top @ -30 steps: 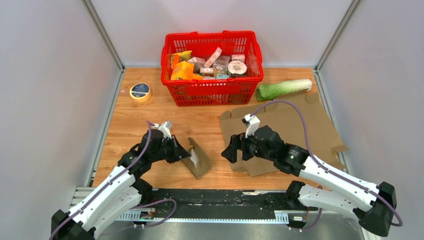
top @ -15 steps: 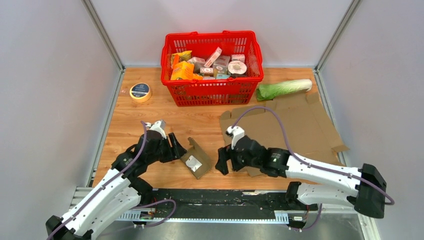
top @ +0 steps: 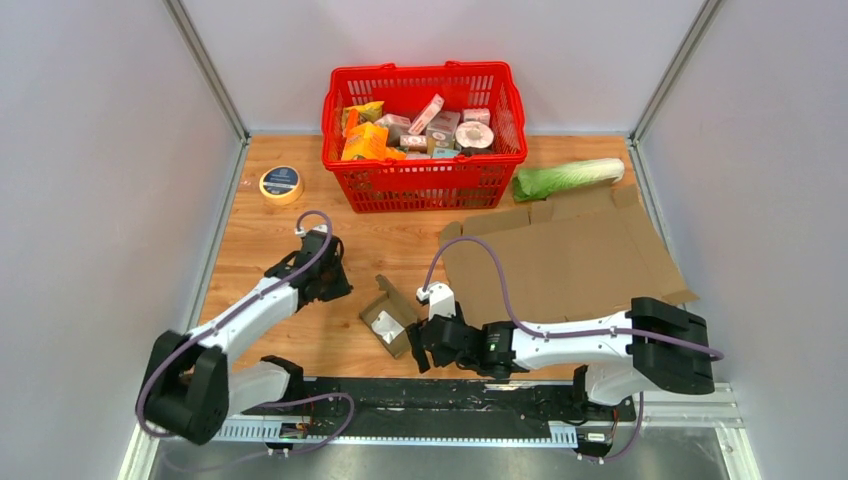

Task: Fold the paper box

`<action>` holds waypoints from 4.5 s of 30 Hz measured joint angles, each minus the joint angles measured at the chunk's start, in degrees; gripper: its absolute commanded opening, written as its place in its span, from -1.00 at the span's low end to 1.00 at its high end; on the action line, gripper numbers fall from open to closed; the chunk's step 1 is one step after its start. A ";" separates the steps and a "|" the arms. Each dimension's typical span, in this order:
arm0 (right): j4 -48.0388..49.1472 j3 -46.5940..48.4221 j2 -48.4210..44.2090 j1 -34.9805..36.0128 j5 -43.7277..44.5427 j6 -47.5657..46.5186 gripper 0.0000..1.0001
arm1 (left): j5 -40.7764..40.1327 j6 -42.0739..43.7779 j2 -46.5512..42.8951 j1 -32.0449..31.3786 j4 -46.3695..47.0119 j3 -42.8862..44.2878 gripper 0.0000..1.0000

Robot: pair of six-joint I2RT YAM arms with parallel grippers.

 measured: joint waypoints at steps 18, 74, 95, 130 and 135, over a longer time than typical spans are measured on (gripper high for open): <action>14.40 -3.34 7.58 -3.89 -5.73 5.60 -1.00 | 2.86 -1.88 2.82 -9.70 11.85 -8.50 -0.89; -1.95 18.18 7.96 -29.09 -23.74 -33.31 -0.29 | 2.49 15.80 -9.33 -11.23 -5.46 7.39 0.05; 0.46 18.69 10.54 -29.11 -24.04 -30.64 -1.00 | -1.46 18.34 3.13 -14.45 -4.59 12.26 -0.72; 20.22 7.98 10.25 -19.06 6.99 -17.46 -1.00 | -20.41 4.13 2.93 -20.20 13.75 3.13 -1.00; 28.44 2.19 9.99 -17.42 9.33 -17.46 -1.00 | -22.91 3.13 1.42 -23.26 15.85 0.48 -1.00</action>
